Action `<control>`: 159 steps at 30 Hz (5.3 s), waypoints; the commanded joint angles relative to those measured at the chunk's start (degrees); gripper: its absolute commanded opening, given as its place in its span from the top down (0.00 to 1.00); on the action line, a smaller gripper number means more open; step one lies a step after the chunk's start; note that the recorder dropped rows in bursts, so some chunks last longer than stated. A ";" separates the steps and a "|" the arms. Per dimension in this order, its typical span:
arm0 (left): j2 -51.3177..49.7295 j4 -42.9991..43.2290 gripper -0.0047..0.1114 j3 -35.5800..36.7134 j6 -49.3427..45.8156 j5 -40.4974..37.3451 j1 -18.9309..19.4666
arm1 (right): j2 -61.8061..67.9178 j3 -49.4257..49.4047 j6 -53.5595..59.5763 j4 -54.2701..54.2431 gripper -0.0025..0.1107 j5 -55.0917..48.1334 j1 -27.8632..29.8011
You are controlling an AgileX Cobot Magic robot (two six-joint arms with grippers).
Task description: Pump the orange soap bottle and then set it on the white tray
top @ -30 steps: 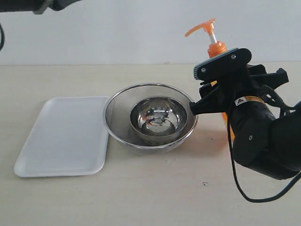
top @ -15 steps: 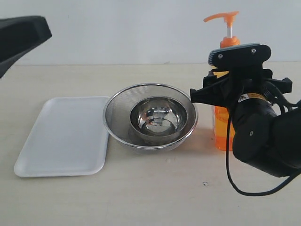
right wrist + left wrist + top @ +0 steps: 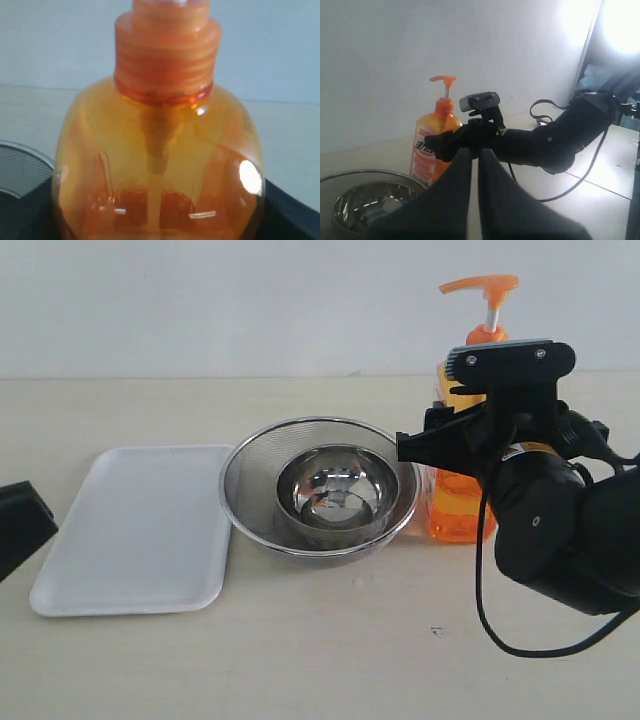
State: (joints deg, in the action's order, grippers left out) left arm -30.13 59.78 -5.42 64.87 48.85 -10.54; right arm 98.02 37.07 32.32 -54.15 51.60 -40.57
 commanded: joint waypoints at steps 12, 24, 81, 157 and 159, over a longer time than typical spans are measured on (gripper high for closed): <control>1.77 -5.07 0.92 4.88 -4.03 -1.94 0.15 | 0.44 -0.44 4.01 -0.91 0.84 -7.67 0.05; 1.77 -6.36 0.92 5.42 -6.29 -2.65 0.15 | 0.44 -0.44 4.24 -0.91 0.43 -7.30 0.05; 23.75 -11.68 0.92 5.42 -2.46 -5.24 3.64 | 0.44 -0.44 3.80 -0.91 0.43 -8.35 0.05; 30.13 -61.30 0.92 5.42 -66.29 -66.65 7.98 | 0.44 -0.33 3.69 -0.80 0.43 -8.60 0.05; 30.13 -61.30 0.92 5.42 -66.29 -66.65 7.98 | 0.44 -0.33 3.69 -0.80 0.43 -8.60 0.05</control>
State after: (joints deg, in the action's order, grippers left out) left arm -0.18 -1.09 -0.23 -1.08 -17.82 -2.66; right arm 97.76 37.51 35.33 -54.13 48.76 -40.57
